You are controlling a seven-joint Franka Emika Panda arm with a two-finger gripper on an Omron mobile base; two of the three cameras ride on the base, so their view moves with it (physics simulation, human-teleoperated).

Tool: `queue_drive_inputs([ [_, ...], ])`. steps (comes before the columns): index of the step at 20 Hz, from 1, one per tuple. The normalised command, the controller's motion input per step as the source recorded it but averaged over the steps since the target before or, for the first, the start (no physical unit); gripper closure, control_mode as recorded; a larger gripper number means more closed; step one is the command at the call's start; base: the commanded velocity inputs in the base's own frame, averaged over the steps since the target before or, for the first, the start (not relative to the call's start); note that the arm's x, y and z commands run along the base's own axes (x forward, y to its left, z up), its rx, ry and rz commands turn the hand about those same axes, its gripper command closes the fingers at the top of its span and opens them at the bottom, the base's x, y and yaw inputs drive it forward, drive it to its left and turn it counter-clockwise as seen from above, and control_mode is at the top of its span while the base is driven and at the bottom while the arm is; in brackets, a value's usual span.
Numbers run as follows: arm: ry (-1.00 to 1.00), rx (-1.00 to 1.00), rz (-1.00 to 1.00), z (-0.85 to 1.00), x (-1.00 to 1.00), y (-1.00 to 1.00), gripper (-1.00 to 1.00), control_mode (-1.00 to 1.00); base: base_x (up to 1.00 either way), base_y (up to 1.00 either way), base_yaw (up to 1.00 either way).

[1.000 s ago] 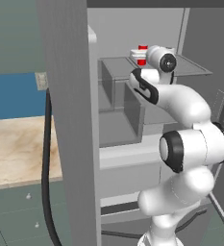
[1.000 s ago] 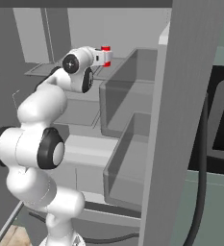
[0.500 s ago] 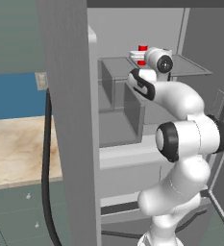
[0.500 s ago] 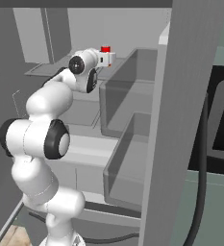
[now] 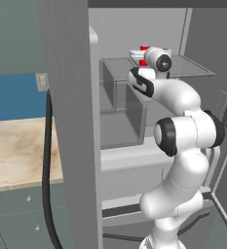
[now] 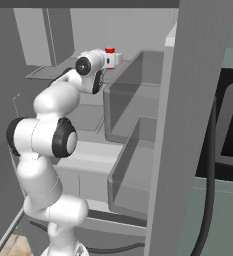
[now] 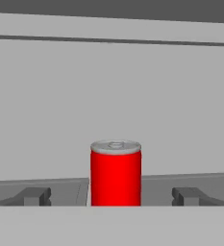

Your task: Open the fridge, grab two sodas, and place both sodas inside the bowl with ice on the dining counter.

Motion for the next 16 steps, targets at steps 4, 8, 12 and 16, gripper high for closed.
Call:
queue_drive_inputs([
  [4,0.0,0.0,0.0,-0.02,0.23,-0.06,-1.0,-1.0,0.0,0.0,0.0],
  [8,0.0,0.0,0.0,-0.04,0.2,-0.06,-1.0,-1.0,0.0,0.0,0.0],
  [12,0.0,0.0,0.0,-0.05,0.18,-0.03,-1.0,-1.0,0.0,0.0,0.0],
  [16,0.0,0.01,0.0,-0.04,0.24,-0.11,-1.0,-1.0,0.0,0.0,0.0],
])
